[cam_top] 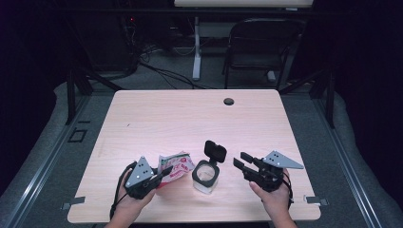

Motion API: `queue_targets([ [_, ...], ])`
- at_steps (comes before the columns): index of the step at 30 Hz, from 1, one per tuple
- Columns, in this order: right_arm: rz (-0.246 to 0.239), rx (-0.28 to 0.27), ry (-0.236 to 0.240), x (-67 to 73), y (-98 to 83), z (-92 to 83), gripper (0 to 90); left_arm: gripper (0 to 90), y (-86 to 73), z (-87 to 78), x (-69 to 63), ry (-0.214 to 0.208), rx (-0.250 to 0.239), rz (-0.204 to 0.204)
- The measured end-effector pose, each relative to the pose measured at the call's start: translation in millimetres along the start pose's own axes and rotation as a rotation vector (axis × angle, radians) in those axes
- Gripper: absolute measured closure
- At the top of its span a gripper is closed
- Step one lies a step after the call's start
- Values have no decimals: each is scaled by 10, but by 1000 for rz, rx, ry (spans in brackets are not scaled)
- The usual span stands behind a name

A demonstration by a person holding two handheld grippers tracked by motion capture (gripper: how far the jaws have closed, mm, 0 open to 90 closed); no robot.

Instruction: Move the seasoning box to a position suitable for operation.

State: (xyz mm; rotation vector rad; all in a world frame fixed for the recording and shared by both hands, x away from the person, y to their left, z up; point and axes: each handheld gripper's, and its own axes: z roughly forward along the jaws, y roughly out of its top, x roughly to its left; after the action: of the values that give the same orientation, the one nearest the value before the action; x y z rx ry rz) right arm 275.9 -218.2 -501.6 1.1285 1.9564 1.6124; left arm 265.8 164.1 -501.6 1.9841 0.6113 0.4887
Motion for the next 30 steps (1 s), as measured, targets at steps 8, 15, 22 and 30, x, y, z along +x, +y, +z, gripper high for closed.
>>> queue_targets([
  [8, 9, -16, 58, 24, 108, -69, 602, 900, -24, 23, -62, -3, 10, 8],
  [15, -24, -36, 122, 134, 204, -58, 605, 900, -46, 7, -70, 2, 14, 3],
  [22, -73, -1, 180, 298, 267, 85, 595, 900, -76, -14, -59, 9, 22, -7],
  [30, -110, 59, 213, 418, 276, 283, 593, 900, -87, -12, -59, 10, 19, -10],
])
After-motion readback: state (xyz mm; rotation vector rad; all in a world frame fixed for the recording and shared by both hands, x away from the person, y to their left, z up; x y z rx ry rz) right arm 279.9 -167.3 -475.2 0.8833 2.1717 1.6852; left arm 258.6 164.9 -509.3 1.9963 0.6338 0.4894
